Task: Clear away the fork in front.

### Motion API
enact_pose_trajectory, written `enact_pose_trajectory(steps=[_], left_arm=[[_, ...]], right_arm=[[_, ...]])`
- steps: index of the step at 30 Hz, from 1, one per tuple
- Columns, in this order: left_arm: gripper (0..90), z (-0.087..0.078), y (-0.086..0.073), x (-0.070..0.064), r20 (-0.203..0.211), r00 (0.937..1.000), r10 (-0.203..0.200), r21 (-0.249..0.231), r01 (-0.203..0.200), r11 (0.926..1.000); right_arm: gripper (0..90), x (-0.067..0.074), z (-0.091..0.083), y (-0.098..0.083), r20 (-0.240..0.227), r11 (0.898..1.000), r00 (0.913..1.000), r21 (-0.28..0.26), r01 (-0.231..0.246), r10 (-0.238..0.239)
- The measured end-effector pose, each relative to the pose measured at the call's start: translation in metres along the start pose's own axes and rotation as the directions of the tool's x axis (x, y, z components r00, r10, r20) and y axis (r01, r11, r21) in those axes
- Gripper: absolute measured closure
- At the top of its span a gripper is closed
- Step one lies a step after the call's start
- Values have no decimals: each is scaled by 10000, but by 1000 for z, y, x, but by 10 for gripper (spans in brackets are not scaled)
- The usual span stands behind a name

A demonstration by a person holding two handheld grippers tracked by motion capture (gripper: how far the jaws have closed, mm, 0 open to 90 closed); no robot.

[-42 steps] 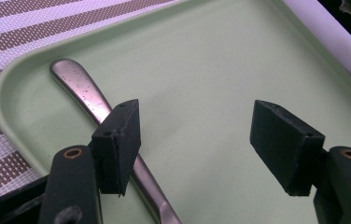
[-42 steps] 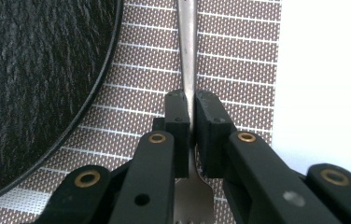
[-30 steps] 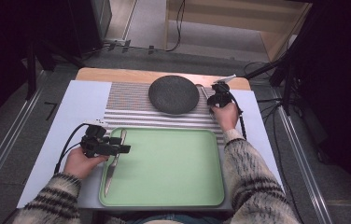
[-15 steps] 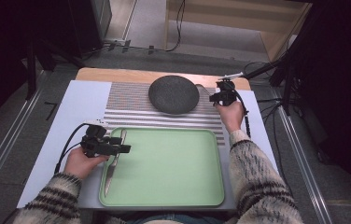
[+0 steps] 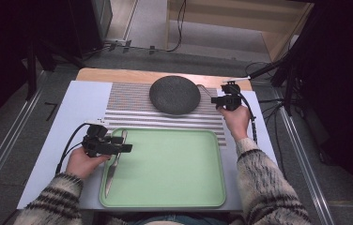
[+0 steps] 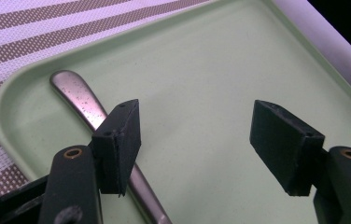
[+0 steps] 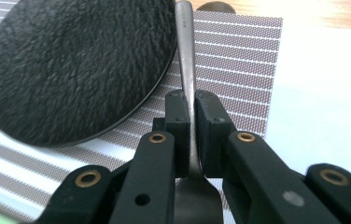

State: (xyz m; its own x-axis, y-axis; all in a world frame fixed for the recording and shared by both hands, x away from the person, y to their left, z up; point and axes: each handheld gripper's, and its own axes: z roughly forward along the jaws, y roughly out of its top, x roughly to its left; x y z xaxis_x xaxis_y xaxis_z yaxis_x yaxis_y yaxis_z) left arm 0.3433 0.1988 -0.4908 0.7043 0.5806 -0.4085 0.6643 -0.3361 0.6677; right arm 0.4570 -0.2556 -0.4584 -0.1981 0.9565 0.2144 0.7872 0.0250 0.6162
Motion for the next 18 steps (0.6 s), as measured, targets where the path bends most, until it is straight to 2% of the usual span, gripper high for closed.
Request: enact_pose_trajectory(steps=[9,18], left_arm=[[341,4,6,-4,98,9997,232,-71,-232,9997],[340,10,14,-13,33,9991,422,25,-422,9991]], right_arm=[[824,4,-14,-14,-527,9995,9982,-153,292,-300],[824,19,-31,-30,-1130,9962,9902,-358,791,-826]])
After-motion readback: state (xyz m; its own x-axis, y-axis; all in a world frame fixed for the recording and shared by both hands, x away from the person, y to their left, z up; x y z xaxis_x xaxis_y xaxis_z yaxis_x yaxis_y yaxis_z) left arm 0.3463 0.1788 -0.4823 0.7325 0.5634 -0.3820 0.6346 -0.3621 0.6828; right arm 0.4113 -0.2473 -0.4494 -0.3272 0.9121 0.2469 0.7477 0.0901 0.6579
